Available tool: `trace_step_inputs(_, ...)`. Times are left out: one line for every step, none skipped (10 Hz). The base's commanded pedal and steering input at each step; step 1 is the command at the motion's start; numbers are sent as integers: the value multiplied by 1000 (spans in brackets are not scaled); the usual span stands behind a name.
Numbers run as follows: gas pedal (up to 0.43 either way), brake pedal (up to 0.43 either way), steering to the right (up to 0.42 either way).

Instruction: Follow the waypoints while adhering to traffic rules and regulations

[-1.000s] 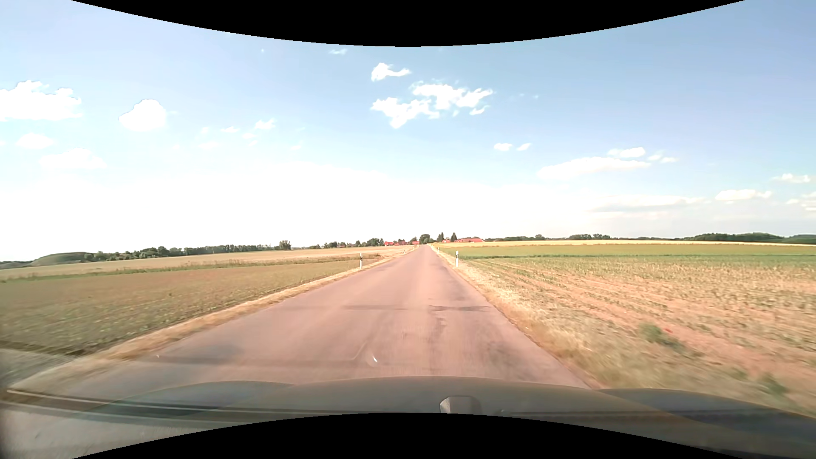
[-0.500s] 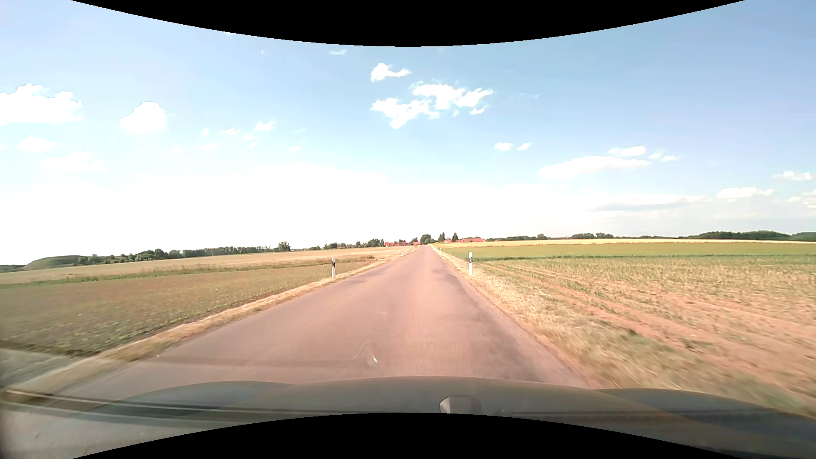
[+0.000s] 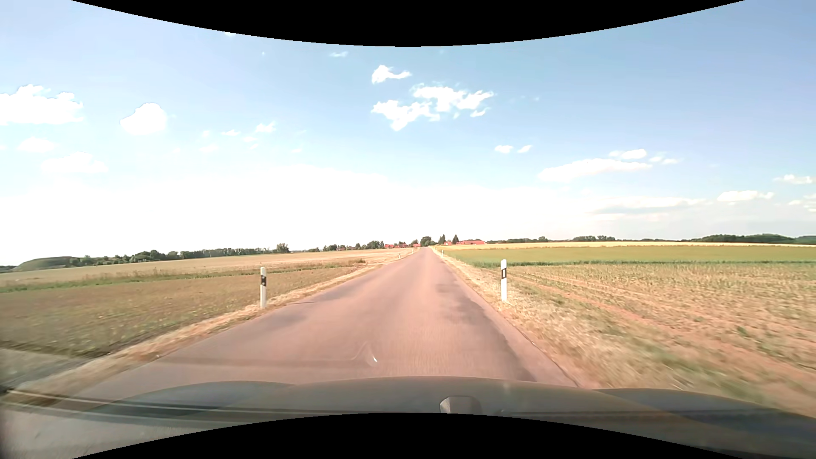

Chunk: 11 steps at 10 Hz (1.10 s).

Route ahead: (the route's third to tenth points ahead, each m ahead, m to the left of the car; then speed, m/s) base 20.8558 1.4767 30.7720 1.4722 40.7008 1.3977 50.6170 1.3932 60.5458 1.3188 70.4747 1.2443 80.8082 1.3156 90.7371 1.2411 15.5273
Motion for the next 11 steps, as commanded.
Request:
trace_step_inputs(39, 6, -3)
trace_step_inputs(39, 6, -3)
trace_step_inputs(39, 6, -3)
trace_step_inputs(39, 6, -1)
trace_step_inputs(39, 6, 0)
trace_step_inputs(39, 6, 1)
trace_step_inputs(39, 6, 1)
trace_step_inputs(39, 6, 3)
trace_step_inputs(39, 6, 2)
trace_step_inputs(47, 6, 2)
trace_step_inputs(47, 6, 2)
